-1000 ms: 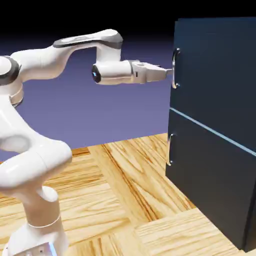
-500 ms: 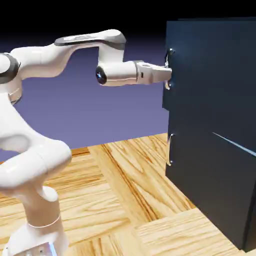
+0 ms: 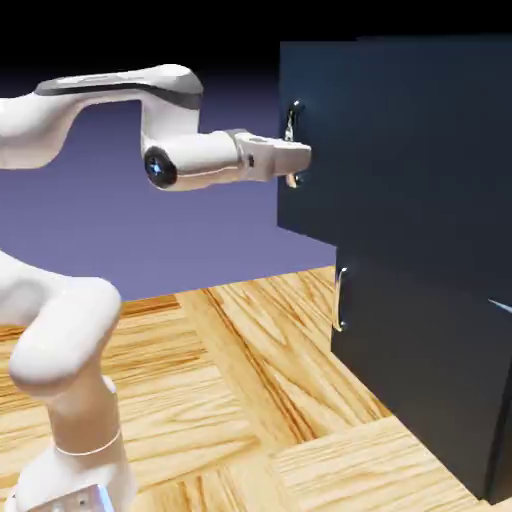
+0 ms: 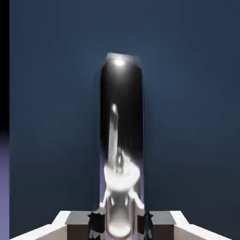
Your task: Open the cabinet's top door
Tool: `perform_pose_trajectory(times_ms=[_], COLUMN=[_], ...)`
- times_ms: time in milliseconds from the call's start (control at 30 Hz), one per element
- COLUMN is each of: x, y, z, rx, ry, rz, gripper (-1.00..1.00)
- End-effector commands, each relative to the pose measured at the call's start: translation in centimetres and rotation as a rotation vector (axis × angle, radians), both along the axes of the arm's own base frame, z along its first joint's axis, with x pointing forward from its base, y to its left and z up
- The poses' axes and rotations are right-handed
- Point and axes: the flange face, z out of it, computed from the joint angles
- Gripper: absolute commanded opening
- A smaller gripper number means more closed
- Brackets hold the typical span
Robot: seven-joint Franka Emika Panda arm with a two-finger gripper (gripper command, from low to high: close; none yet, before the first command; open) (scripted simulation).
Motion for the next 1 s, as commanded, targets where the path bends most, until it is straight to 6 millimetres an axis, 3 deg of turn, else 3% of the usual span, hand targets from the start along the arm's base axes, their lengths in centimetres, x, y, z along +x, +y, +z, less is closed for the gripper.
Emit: perform_pose_trajectory(times_ms=[0,433,967], x=[-0.7,-8.2,-14.1], y=[-0.6,-8.8,-19.8], z=[0.0,0.0,0.0], rx=[0.002,0.002,0.002], ry=[0.0,0.0,0.001], rz=[0.019,0.251,0.515], gripper=[-1.0,-1.0,-1.0])
